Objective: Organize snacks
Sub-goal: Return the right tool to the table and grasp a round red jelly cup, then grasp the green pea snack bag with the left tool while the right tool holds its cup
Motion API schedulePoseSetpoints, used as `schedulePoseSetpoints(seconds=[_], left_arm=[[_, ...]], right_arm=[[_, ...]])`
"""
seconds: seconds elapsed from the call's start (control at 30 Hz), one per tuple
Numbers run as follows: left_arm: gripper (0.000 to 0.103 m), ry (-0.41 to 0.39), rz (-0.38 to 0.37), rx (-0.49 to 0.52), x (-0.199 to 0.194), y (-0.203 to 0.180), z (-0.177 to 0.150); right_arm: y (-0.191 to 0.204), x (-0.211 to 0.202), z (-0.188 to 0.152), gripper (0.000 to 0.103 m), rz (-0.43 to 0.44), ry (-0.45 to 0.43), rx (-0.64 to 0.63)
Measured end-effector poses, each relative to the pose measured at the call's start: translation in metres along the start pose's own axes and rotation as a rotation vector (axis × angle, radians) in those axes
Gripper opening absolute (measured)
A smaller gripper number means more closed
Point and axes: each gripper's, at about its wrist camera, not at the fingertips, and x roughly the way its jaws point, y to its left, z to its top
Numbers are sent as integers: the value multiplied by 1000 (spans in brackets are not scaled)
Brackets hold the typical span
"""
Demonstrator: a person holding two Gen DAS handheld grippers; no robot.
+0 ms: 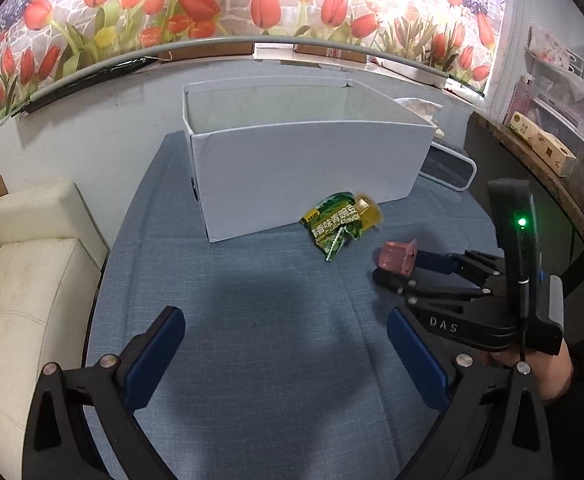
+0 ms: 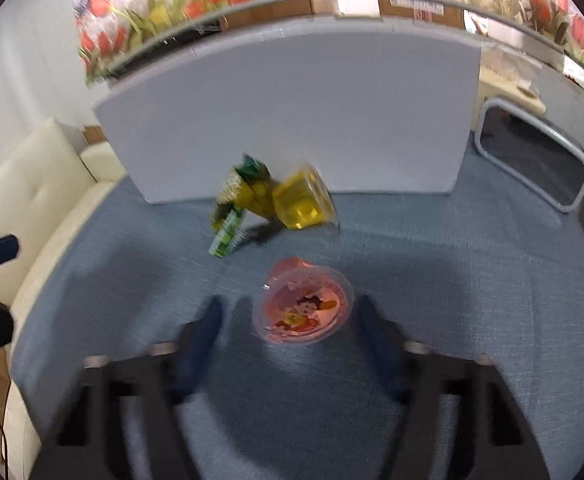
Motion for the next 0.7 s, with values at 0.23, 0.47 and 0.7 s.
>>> schedulePoseSetpoints(seconds=[0.23,0.47,0.7], left_arm=[[103,15,3,13,23,-3,11],[103,26,35,36,60,-22,31],[103,42,46,112,102,-53,46]], right_arm=[[-10,-11,1,48,8,-28,24],[-23,-49,-13,48,-13,-60,14],[-41,-88,-32,48,-23,-91,43]])
